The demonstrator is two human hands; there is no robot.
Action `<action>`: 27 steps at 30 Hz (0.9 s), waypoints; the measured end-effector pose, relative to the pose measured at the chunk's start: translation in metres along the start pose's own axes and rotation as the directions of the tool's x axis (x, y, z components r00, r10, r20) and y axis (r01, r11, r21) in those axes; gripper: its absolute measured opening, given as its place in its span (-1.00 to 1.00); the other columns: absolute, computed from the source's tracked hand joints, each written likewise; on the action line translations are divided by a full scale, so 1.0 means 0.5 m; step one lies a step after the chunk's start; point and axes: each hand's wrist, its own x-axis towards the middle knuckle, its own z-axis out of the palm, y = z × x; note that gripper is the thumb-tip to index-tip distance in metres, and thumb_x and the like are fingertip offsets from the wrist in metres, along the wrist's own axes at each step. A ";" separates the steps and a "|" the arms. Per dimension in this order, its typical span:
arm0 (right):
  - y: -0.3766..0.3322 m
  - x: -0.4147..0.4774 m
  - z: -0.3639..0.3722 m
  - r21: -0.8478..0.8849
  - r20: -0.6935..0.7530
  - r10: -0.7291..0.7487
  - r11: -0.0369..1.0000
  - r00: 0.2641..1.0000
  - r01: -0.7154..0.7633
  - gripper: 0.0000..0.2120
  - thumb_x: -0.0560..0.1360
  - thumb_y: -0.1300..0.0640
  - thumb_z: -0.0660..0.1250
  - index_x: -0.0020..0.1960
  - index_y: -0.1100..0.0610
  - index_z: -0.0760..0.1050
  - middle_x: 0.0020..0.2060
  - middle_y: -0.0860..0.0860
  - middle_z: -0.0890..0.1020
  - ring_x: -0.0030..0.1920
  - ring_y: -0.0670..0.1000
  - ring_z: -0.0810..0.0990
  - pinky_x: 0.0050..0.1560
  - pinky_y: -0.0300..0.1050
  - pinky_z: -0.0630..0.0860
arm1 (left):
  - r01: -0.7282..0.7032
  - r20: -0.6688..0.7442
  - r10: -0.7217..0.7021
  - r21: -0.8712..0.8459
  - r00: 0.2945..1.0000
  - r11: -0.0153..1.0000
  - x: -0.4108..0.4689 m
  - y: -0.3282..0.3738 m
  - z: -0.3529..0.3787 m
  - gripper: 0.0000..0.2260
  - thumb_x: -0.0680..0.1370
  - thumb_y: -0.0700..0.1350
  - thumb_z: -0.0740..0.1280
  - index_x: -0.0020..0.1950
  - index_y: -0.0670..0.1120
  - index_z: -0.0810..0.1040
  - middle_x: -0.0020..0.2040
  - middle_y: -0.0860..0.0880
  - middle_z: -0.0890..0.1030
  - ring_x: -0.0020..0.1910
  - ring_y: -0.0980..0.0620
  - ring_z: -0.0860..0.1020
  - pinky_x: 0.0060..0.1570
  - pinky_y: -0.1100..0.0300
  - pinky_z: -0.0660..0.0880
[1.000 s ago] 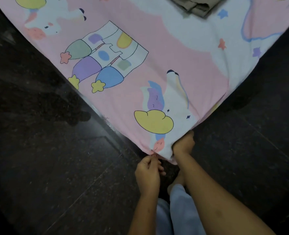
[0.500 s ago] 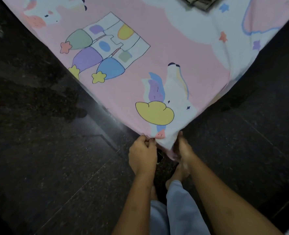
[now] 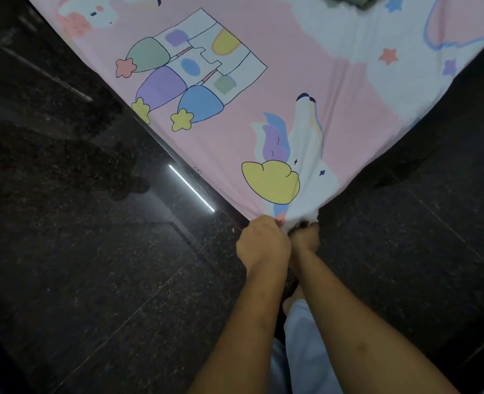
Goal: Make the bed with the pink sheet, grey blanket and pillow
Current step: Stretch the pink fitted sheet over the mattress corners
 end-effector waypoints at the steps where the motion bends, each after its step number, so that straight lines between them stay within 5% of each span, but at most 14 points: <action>1: 0.006 0.008 -0.002 -0.085 -0.040 -0.023 0.996 0.999 0.020 -0.86 0.58 -0.02 0.18 -0.01 0.03 0.44 -0.08 0.06 0.60 -0.04 0.12 0.60 0.06 0.13 0.55 | 0.006 0.001 -0.006 0.003 1.000 1.000 0.000 0.000 0.001 -0.75 0.62 -0.06 0.13 0.20 -0.14 0.48 0.18 -0.11 0.53 0.15 -0.11 0.51 -0.06 0.09 0.39; 4: 0.020 0.040 -0.012 -0.710 0.037 -0.223 0.680 0.974 0.183 -0.67 0.53 -0.09 0.23 0.18 0.05 0.28 0.03 0.13 0.57 0.05 0.21 0.57 -0.01 0.08 0.52 | 0.016 0.047 -0.016 -0.002 0.999 1.000 0.005 -0.008 0.003 -0.74 0.62 -0.05 0.14 0.21 -0.13 0.46 0.20 -0.10 0.51 0.17 -0.11 0.50 -0.05 0.09 0.39; 9: 0.020 0.092 -0.016 -0.949 0.171 -0.256 0.218 0.951 0.230 -0.68 0.57 0.06 0.22 0.27 0.13 0.29 0.15 0.15 0.56 0.12 0.17 0.57 0.09 0.05 0.52 | -0.115 0.068 0.109 0.095 0.992 0.989 0.021 -0.011 -0.014 -0.64 0.59 0.14 0.16 0.15 -0.12 0.49 0.12 -0.11 0.54 0.08 -0.12 0.52 -0.16 0.11 0.34; 14: 0.008 0.127 -0.019 -0.967 0.166 -0.113 0.174 0.980 0.184 -0.68 0.59 0.11 0.14 0.32 0.13 0.35 0.23 0.13 0.52 0.19 0.13 0.53 0.20 0.06 0.48 | -0.203 -0.075 0.209 0.081 0.975 0.976 0.032 0.004 -0.045 -0.79 0.60 0.05 0.17 0.05 -0.08 0.45 0.03 -0.04 0.54 -0.14 0.01 0.38 -0.22 0.19 0.27; 18: -0.052 0.124 -0.060 -0.948 0.315 0.008 0.052 0.949 0.314 -0.66 0.56 0.11 0.22 0.31 0.18 0.39 0.22 0.15 0.52 0.21 0.14 0.52 0.20 0.00 0.46 | -0.244 -0.054 0.251 0.111 0.967 0.963 0.047 0.026 -0.051 -0.79 0.60 0.02 0.21 0.12 -0.09 0.43 0.10 -0.06 0.53 0.03 -0.07 0.49 -0.19 0.17 0.26; 19: -0.071 0.121 -0.076 -0.935 0.339 -0.001 0.109 0.941 0.337 -0.65 0.58 0.10 0.20 0.33 0.19 0.36 0.24 0.15 0.50 0.22 0.15 0.50 0.21 0.01 0.43 | -0.268 -0.052 0.277 0.130 0.959 0.954 0.049 0.033 -0.049 -0.78 0.59 0.04 0.22 0.12 -0.08 0.44 0.09 -0.06 0.53 0.06 -0.09 0.50 -0.18 0.17 0.27; 20: -0.095 0.122 -0.094 -0.896 0.343 -0.043 0.284 0.938 0.341 -0.65 0.60 0.09 0.16 0.35 0.18 0.35 0.25 0.16 0.48 0.23 0.16 0.48 0.21 0.02 0.41 | -0.297 -0.050 0.307 0.144 0.950 0.944 0.049 0.041 -0.049 -0.75 0.58 0.08 0.24 0.10 -0.08 0.44 0.08 -0.06 0.53 0.07 -0.09 0.50 -0.16 0.16 0.26; 21: -0.126 0.123 -0.111 -0.767 0.287 -0.116 0.568 0.951 0.300 -0.64 0.62 0.08 0.11 0.38 0.16 0.33 0.28 0.16 0.46 0.23 0.16 0.46 0.19 0.03 0.40 | -0.323 -0.045 0.334 0.162 0.941 0.932 0.046 0.050 -0.049 -0.73 0.57 0.10 0.24 0.10 -0.07 0.43 0.08 -0.05 0.53 0.07 -0.08 0.50 -0.16 0.16 0.25; 23: -0.203 0.142 -0.139 -0.323 0.131 -0.151 0.928 0.980 0.186 -0.59 0.64 -0.04 0.04 0.44 0.07 0.27 0.33 0.10 0.43 0.26 0.14 0.43 0.18 0.08 0.37 | -0.372 -0.031 0.385 0.197 0.922 0.907 0.040 0.075 -0.040 -0.72 0.57 0.11 0.23 0.11 -0.08 0.42 0.07 -0.05 0.52 0.07 -0.07 0.49 -0.17 0.16 0.23; 27: -0.350 0.188 -0.153 0.196 0.202 -0.093 0.979 0.975 0.053 -0.35 0.48 -0.43 -0.02 0.36 -0.07 0.40 0.27 0.00 0.52 0.29 0.13 0.45 0.31 0.22 0.33 | -0.432 -0.241 0.473 0.203 0.848 0.879 0.044 0.124 -0.014 -0.78 0.47 0.04 0.40 -0.09 -0.07 0.45 -0.16 -0.04 0.56 -0.18 -0.05 0.53 -0.31 0.16 0.24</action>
